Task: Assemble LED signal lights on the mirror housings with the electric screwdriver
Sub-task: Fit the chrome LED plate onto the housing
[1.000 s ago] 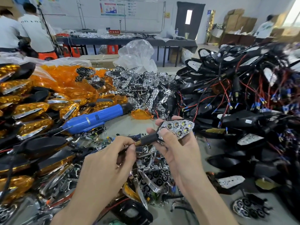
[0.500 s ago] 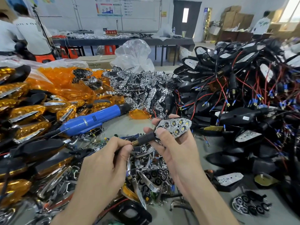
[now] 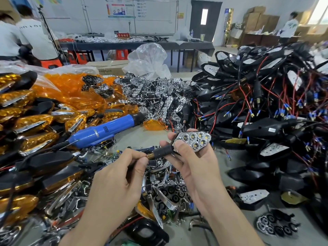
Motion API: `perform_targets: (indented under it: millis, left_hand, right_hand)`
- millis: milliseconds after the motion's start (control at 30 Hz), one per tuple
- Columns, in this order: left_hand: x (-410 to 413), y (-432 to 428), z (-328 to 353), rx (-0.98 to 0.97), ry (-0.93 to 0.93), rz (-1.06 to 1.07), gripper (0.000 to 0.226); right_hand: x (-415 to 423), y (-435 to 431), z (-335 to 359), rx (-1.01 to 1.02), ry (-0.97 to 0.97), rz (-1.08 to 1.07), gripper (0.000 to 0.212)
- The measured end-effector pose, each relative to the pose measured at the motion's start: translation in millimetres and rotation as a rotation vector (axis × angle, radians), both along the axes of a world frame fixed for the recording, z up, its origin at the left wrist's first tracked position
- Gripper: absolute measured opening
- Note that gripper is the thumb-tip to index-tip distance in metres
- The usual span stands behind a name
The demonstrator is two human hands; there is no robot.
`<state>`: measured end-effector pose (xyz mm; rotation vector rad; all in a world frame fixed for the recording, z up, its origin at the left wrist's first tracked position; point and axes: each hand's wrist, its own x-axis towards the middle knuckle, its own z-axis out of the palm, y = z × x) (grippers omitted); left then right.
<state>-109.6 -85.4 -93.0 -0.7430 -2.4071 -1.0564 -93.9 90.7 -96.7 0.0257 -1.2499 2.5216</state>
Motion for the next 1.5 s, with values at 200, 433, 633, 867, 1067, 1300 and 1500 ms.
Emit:
perform_targets:
  millis: [200, 433, 633, 867, 1067, 1300, 1500]
  left_hand:
    - [0.0, -0.8, -0.7, -0.016, 0.002, 0.003, 0.018]
    - [1.3, 4.2, 6.4, -0.067, 0.027, 0.046, 0.027]
    - [-3.6, 19.4, 3.4, -0.170, -0.073, -0.038, 0.045]
    - [-5.4, 18.2, 7.5, 0.072, -0.279, -0.179, 0.020]
    - [-5.1, 15.3, 5.3, 0.103, -0.391, -0.224, 0.034]
    - [-6.5, 14.1, 6.7, 0.092, -0.423, -0.281, 0.030]
    - [-5.5, 15.2, 7.8, 0.113, -0.428, -0.305, 0.032]
  right_hand:
    - [0.8, -0.6, 0.5, -0.013, -0.009, -0.019, 0.028]
    - [3.7, -5.9, -0.1, 0.014, -0.018, 0.035, 0.018]
    - [3.9, -13.7, -0.9, 0.047, -0.031, 0.157, 0.036]
    - [3.8, -16.6, 1.2, 0.039, -0.116, 0.156, 0.035]
    - [0.2, -18.5, -3.8, 0.086, -0.133, 0.103, 0.032]
    - [-0.2, -18.0, -4.6, 0.088, -0.139, 0.120, 0.036]
    - [2.4, -14.9, -3.8, 0.077, -0.134, 0.150, 0.037]
